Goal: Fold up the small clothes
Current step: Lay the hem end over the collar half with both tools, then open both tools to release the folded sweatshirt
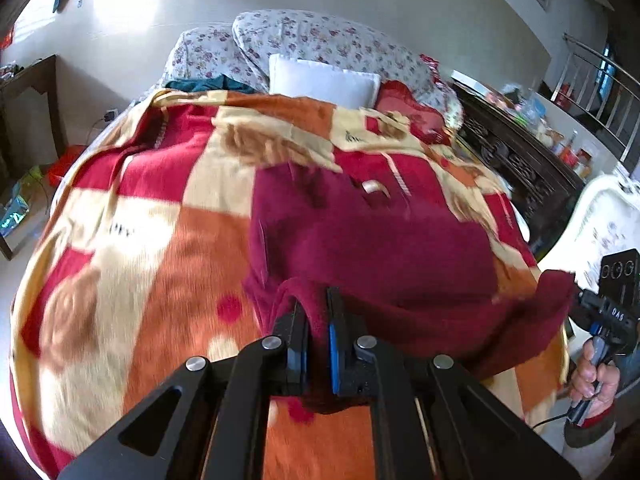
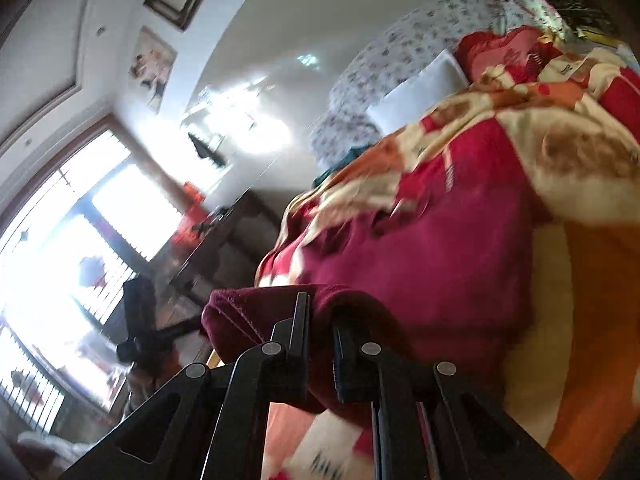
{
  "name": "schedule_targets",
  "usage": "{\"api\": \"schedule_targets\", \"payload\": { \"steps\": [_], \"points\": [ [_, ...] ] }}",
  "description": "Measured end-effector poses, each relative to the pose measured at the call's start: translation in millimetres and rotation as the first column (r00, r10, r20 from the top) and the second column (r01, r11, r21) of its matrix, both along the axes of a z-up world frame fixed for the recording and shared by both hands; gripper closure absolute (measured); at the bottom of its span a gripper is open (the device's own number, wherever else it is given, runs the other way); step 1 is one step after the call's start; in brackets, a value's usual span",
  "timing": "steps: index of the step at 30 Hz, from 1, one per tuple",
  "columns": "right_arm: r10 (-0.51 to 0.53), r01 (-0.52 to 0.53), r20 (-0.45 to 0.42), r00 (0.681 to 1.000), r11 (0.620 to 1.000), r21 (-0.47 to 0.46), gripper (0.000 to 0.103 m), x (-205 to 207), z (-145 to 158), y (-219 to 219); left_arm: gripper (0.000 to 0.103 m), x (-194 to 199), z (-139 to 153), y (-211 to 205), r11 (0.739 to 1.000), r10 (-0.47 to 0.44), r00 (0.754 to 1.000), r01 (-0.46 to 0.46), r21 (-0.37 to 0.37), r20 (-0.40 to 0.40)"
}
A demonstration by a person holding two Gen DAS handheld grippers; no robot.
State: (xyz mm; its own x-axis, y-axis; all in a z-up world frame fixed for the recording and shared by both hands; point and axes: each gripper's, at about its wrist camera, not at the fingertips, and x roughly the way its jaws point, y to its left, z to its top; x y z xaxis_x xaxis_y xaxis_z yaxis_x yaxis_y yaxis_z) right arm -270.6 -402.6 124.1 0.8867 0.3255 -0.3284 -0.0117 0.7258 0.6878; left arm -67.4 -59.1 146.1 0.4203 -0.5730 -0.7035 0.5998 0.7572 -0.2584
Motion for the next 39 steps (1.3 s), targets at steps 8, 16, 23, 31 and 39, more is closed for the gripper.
{"api": "schedule_targets", "payload": {
  "steps": [8,16,23,31,39],
  "points": [
    [-0.162,0.16,-0.119,0.98,0.987,-0.029,0.094,85,-25,-71,0.096,86,-10,-66,0.996,0.075,0.997,-0.075,0.051,0.006],
    [-0.191,0.218,-0.231,0.954,0.971,0.097,0.091,127,-68,-117,0.089,151,-44,-91,0.994,0.106,0.985,-0.102,0.039,-0.138],
    [-0.236,0.256,-0.176,0.956,0.961,0.101,0.056,100,-47,-119,0.063,158,-35,-75,0.997,0.064,0.979,-0.071,-0.025,-0.193],
    [-0.218,0.209,-0.128,0.968,0.975,-0.08,0.039,86,-15,-84,0.023,136,-4,-70,0.995,0.098,0.995,-0.099,-0.032,-0.009],
    [-0.207,0.128,-0.259,0.944,0.948,-0.291,0.051,146,-41,-47,0.023,132,-52,-118,0.984,0.089,0.995,-0.096,0.149,0.05]
  ]
}}
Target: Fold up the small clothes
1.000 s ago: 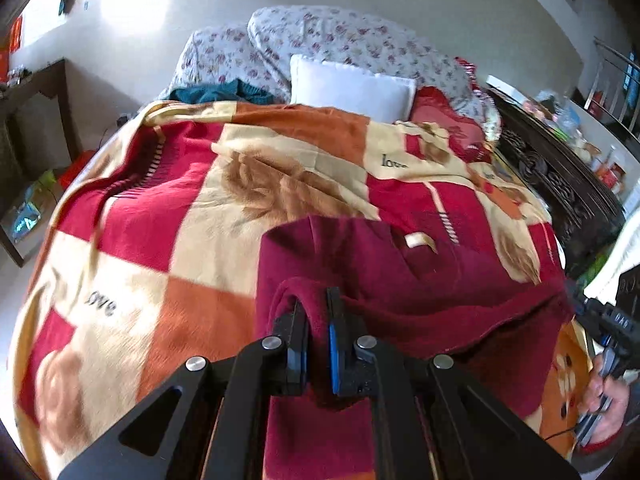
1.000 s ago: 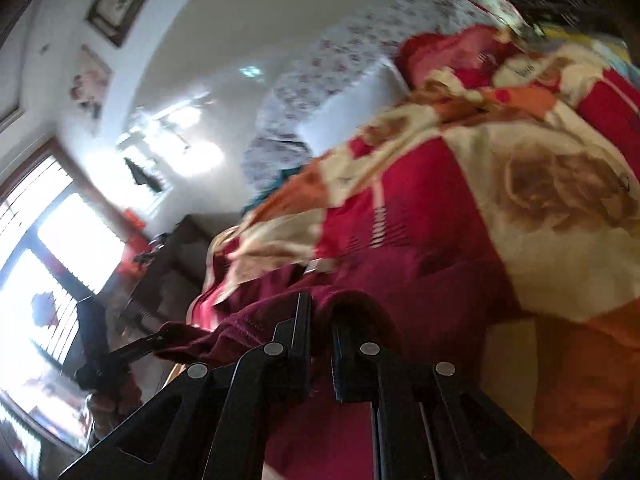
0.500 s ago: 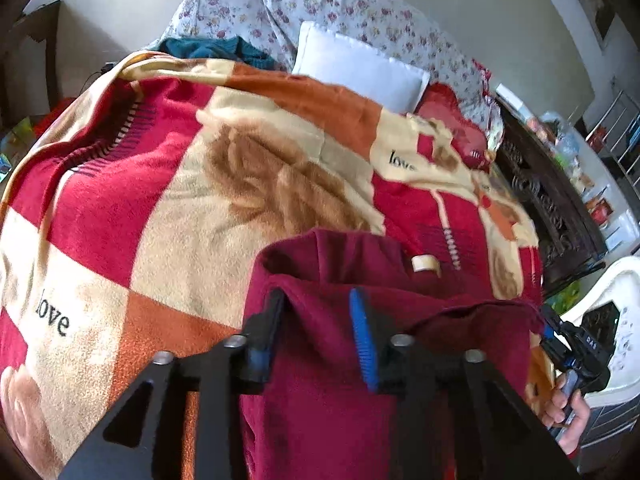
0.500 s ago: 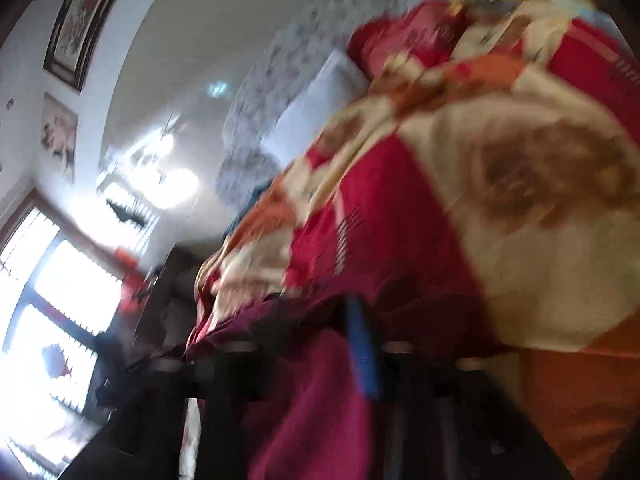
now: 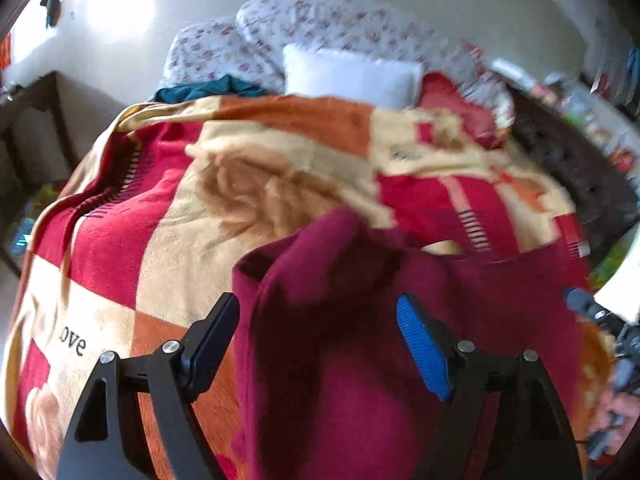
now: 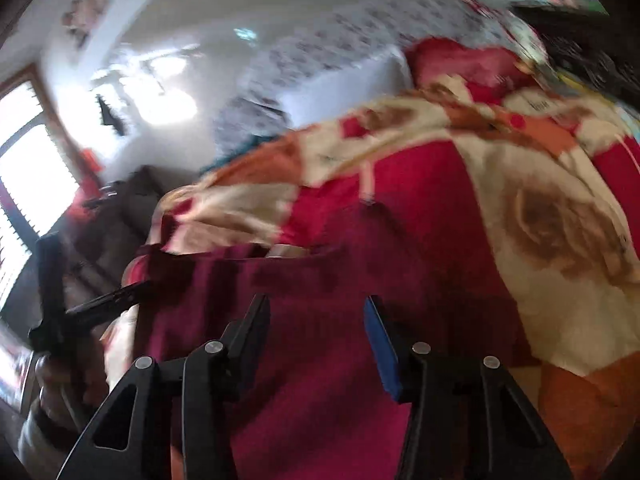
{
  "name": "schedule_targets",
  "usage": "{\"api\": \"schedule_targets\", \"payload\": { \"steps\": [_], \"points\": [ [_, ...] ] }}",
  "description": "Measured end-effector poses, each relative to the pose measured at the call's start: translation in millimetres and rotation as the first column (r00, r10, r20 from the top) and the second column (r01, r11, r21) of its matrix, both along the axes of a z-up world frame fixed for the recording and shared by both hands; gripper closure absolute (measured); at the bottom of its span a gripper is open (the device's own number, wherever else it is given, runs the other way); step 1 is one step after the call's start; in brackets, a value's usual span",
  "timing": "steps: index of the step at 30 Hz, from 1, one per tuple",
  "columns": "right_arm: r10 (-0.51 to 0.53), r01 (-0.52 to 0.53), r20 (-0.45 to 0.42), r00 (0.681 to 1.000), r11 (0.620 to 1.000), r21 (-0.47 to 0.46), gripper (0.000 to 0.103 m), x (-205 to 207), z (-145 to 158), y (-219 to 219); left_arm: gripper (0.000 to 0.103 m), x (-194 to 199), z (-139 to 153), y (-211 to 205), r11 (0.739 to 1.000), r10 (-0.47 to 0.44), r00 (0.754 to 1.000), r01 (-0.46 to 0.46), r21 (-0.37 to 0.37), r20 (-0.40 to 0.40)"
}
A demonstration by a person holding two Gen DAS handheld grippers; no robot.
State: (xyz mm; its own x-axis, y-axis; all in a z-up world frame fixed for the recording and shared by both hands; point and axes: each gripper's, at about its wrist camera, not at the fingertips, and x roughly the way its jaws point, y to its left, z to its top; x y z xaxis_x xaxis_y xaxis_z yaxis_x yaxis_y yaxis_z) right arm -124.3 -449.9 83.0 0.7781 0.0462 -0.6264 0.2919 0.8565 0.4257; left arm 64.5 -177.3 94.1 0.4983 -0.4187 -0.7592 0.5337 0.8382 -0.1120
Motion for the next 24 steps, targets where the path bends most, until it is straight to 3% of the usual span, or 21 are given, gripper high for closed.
{"api": "schedule_targets", "payload": {
  "steps": [3,6,8,10,14,19,24],
  "points": [
    [-0.072,0.069,-0.081,0.994,0.997,-0.04,0.057,22,-24,-20,0.023,26,-26,-8,0.992,0.099,0.995,-0.099,0.074,-0.001],
    [-0.083,0.079,-0.116,0.99,0.996,-0.04,0.058,32,-36,-29,0.012,45,-43,-4,0.99,0.136,0.99,-0.135,0.037,-0.046],
    [-0.069,0.063,-0.106,0.992,0.996,-0.055,0.057,29,-30,-24,0.011,43,-41,0,0.992,0.126,0.991,-0.125,0.028,-0.047],
    [-0.053,0.052,-0.063,0.997,0.998,-0.02,0.055,11,-18,-19,0.011,36,-35,6,0.993,0.115,0.993,-0.114,0.028,-0.034],
    [-0.017,0.019,-0.015,1.0,0.997,0.075,0.037,-44,-1,-5,0.011,5,-15,38,0.998,0.053,0.998,-0.053,-0.02,-0.022],
    [0.038,-0.036,-0.026,0.999,0.996,0.083,0.034,-109,-2,27,0.011,-37,-8,86,0.996,0.029,0.999,-0.031,-0.082,-0.024],
    [0.06,-0.055,-0.05,0.997,0.994,0.099,0.034,-142,-24,52,0.011,-79,-33,108,0.996,-0.003,0.996,-0.004,-0.084,-0.086]
  ]
}}
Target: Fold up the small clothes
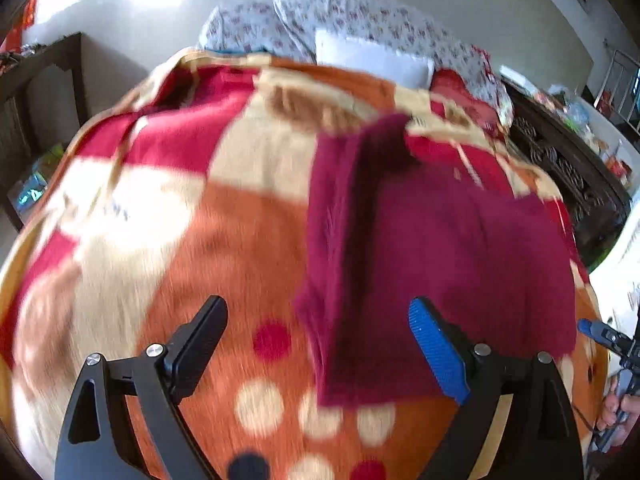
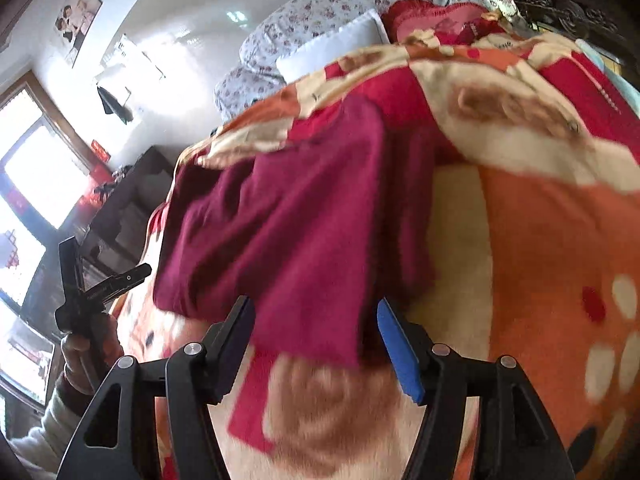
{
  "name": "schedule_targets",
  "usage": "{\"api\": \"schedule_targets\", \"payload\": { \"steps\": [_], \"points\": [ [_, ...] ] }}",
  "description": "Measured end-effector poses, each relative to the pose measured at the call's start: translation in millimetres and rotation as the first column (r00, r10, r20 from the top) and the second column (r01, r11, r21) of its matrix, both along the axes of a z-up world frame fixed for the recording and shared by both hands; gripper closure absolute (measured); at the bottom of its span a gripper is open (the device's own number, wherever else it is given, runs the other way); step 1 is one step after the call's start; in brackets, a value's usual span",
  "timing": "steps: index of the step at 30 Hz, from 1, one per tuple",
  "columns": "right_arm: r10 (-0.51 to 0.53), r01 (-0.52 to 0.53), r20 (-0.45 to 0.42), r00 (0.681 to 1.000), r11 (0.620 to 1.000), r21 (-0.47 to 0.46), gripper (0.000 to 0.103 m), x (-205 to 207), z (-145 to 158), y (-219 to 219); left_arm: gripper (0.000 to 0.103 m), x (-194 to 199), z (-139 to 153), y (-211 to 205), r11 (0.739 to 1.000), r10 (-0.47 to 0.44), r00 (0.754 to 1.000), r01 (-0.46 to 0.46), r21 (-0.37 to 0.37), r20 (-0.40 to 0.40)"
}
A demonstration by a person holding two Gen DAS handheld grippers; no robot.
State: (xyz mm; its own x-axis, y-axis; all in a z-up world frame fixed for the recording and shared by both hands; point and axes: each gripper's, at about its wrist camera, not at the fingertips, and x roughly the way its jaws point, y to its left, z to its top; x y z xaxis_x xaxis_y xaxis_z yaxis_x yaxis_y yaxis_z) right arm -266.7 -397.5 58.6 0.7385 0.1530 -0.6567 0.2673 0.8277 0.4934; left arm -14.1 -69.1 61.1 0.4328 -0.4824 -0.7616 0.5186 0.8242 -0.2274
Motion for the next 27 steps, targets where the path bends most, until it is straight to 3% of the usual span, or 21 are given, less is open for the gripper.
{"api": "schedule_targets", "payload": {
  "steps": [4,6,7,8,10,13,16,19,21,23,27],
  "points": [
    [-0.001,0.001,-0.011,1.0,1.0,-0.027,0.04,3,-19,11,0.011,-16,-22,-7,0.998,-0.024,1.0,0.024,0.05,-0.004],
    [-0.011,0.009,-0.029,1.0,0.998,-0.06,0.081,10,-26,12,0.012,-16,-27,-11,0.998,-0.02,1.0,0.02,0.06,0.003],
    [-0.019,0.017,-0.035,0.999,0.998,-0.068,0.088,12,-30,11,0.019,-17,-30,-14,0.998,-0.023,1.0,0.023,0.062,0.009],
    [-0.023,0.021,-0.028,0.999,0.998,-0.06,0.093,12,-31,9,0.043,-18,-33,-17,0.996,-0.04,0.999,0.04,0.077,0.003],
    [-0.024,0.023,-0.011,1.0,0.998,-0.06,0.094,8,-25,7,0.08,-17,-37,-22,0.992,-0.089,0.995,0.093,0.088,-0.05],
    [0.006,-0.001,0.031,1.0,0.987,-0.164,0.096,-2,6,14,0.093,-16,-24,-19,0.991,-0.11,0.992,0.114,0.064,-0.062],
    [0.019,-0.008,0.047,0.999,0.972,-0.234,0.096,-9,28,13,0.093,-18,-7,-12,0.99,-0.131,0.991,0.133,0.048,-0.035],
    [0.003,-0.009,-0.025,1.0,0.967,-0.255,0.096,-5,12,9,0.093,-18,-18,-7,0.988,-0.124,0.992,0.126,0.095,-0.028],
    [-0.013,-0.006,-0.08,0.997,0.973,-0.231,0.096,-3,-14,6,0.093,-15,-37,-5,0.987,-0.102,0.992,0.11,0.12,-0.067],
    [-0.021,-0.001,-0.099,0.995,0.975,-0.22,0.096,-3,-26,4,0.093,-13,-47,0,0.991,-0.091,0.991,0.099,0.087,-0.097],
    [-0.042,0.035,-0.052,0.998,0.99,-0.14,0.093,-13,-14,-7,0.089,-15,-34,10,0.995,-0.074,0.993,0.08,0.06,-0.095]
  ]
}}
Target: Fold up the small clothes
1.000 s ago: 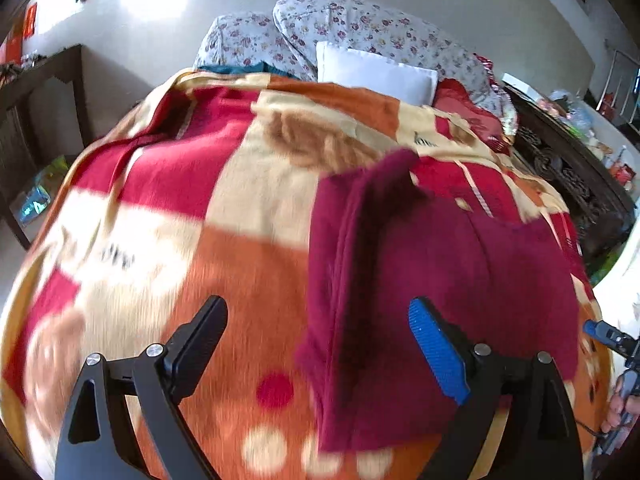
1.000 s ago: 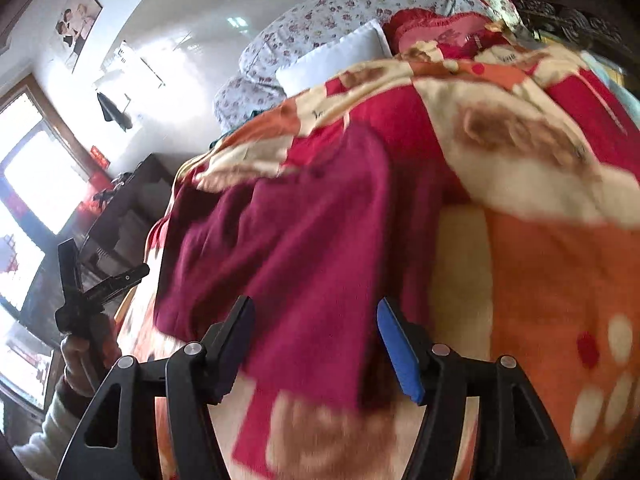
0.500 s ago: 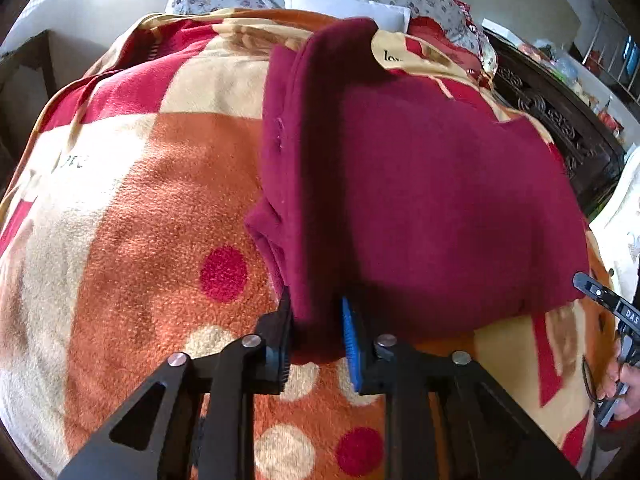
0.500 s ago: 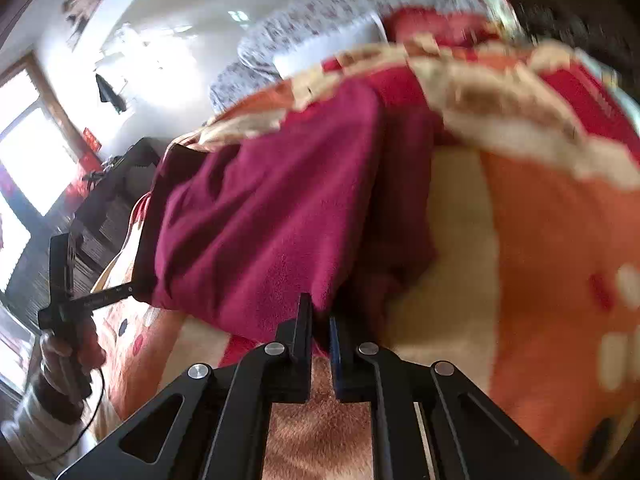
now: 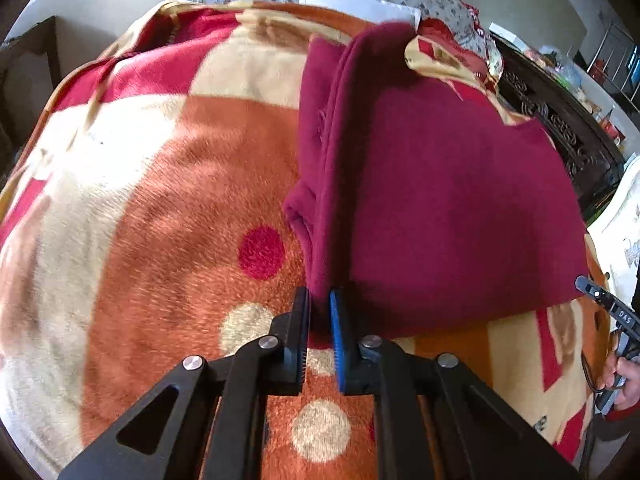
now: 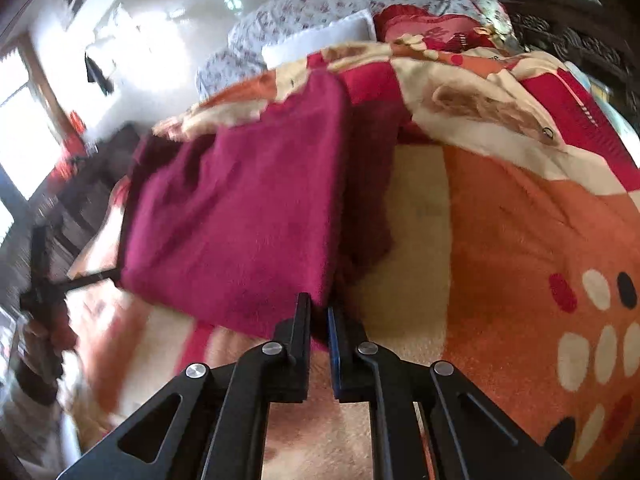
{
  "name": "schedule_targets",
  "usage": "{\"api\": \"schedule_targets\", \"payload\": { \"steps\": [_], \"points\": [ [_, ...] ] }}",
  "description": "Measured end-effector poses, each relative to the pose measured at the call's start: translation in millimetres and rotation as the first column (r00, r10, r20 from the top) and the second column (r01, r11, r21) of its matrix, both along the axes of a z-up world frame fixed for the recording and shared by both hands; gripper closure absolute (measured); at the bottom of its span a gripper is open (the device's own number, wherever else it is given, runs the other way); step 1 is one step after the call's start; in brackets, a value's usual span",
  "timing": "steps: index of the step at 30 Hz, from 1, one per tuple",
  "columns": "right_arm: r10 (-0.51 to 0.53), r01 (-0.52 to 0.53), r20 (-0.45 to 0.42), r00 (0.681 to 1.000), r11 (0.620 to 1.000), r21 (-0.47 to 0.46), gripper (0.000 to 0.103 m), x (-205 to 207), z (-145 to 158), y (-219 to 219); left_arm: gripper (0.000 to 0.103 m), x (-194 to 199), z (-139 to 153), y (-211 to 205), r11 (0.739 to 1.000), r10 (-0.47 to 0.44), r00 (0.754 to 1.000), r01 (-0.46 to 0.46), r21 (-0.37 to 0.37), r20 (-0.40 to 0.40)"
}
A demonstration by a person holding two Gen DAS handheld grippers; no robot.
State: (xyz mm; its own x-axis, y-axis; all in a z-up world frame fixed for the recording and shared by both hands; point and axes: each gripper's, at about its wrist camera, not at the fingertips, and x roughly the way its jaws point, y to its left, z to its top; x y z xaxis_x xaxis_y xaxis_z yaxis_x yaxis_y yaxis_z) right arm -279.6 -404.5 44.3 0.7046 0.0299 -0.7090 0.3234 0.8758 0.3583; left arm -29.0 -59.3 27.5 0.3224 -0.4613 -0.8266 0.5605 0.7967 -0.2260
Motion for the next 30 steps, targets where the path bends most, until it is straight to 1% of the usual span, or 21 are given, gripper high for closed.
{"api": "schedule_targets", "payload": {
  "steps": [1,2,3,4,5,6,7,10,13,15,17,19,22,23,24,26,27,28,30],
  "points": [
    [-0.014,0.013,0.009,1.0,1.0,0.009,0.092,-4,8,-3,0.088,-2,7,3,1.0,0.008,1.0,-0.008,0.004,0.017],
    [-0.024,0.024,0.023,0.999,1.0,0.016,0.087,-7,14,-4,0.086,-3,13,6,1.0,0.011,0.999,-0.011,0.003,0.037],
    [-0.029,0.027,0.045,0.999,0.999,0.025,0.08,-9,21,-5,0.085,-5,24,9,1.0,0.021,0.996,-0.022,0.009,0.084],
    [-0.027,0.025,0.072,0.997,0.999,0.03,0.077,-9,29,-3,0.08,-5,31,11,1.0,0.026,0.993,-0.027,0.012,0.114],
    [-0.025,0.023,0.086,0.996,0.999,0.024,0.07,-7,35,-1,0.073,-4,41,12,0.999,0.036,0.987,-0.038,0.011,0.157],
    [-0.014,0.014,0.097,0.995,1.0,0.008,0.066,0,40,2,0.069,1,48,10,0.999,0.042,0.984,-0.044,0.004,0.172],
    [0.002,-0.002,0.093,0.996,1.0,-0.003,0.065,9,44,6,0.064,6,55,8,0.999,0.05,0.982,-0.05,-0.005,0.184],
    [0.034,-0.03,0.073,0.997,0.998,-0.051,0.065,43,46,11,0.063,22,71,-13,0.997,0.069,0.978,-0.065,-0.03,0.196],
    [0.038,-0.034,0.066,0.997,0.997,-0.069,0.066,81,43,8,0.053,39,76,-38,0.995,0.093,0.979,-0.085,-0.051,0.183],
    [0.026,-0.02,0.063,0.998,0.996,-0.083,0.066,102,41,3,0.053,55,78,-60,0.992,0.122,0.972,-0.114,-0.053,0.201],
    [-0.004,0.008,0.047,0.999,0.995,-0.098,0.066,127,38,-7,0.053,75,75,-81,0.989,0.146,0.969,-0.142,-0.036,0.199],
    [-0.025,0.028,0.033,0.999,0.994,-0.103,0.066,142,37,-18,0.053,90,69,-95,0.988,0.156,0.968,-0.156,-0.017,0.195],
    [-0.088,0.089,0.012,0.996,0.986,-0.139,0.065,160,35,-38,0.053,114,58,-105,0.975,0.212,0.954,-0.222,0.025,0.211],
    [-0.1,0.099,-0.005,0.995,0.984,-0.147,0.066,166,32,-43,0.053,122,53,-106,0.972,0.22,0.955,-0.231,0.033,0.197],
    [-0.114,0.109,-0.027,0.993,0.983,-0.149,0.066,173,27,-50,0.053,133,46,-107,0.972,0.223,0.961,-0.232,0.041,0.166],
    [-0.12,0.109,-0.067,0.991,0.984,-0.142,0.066,184,17,-59,0.051,145,32,-107,0.97,0.231,0.965,-0.238,0.042,0.12],
    [-0.119,0.106,-0.087,0.989,0.984,-0.144,0.066,190,11,-61,0.049,146,30,-106,0.97,0.237,0.964,-0.242,0.032,0.119],
    [-0.118,0.102,-0.097,0.988,0.982,-0.16,0.065,194,7,-61,0.046,146,29,-105,0.969,0.242,0.961,-0.247,0.023,0.132],
    [-0.116,0.093,-0.107,0.988,0.976,-0.195,0.064,199,4,-59,0.043,144,28,-107,0.97,0.234,0.957,-0.243,0.03,0.169]
  ]
}}
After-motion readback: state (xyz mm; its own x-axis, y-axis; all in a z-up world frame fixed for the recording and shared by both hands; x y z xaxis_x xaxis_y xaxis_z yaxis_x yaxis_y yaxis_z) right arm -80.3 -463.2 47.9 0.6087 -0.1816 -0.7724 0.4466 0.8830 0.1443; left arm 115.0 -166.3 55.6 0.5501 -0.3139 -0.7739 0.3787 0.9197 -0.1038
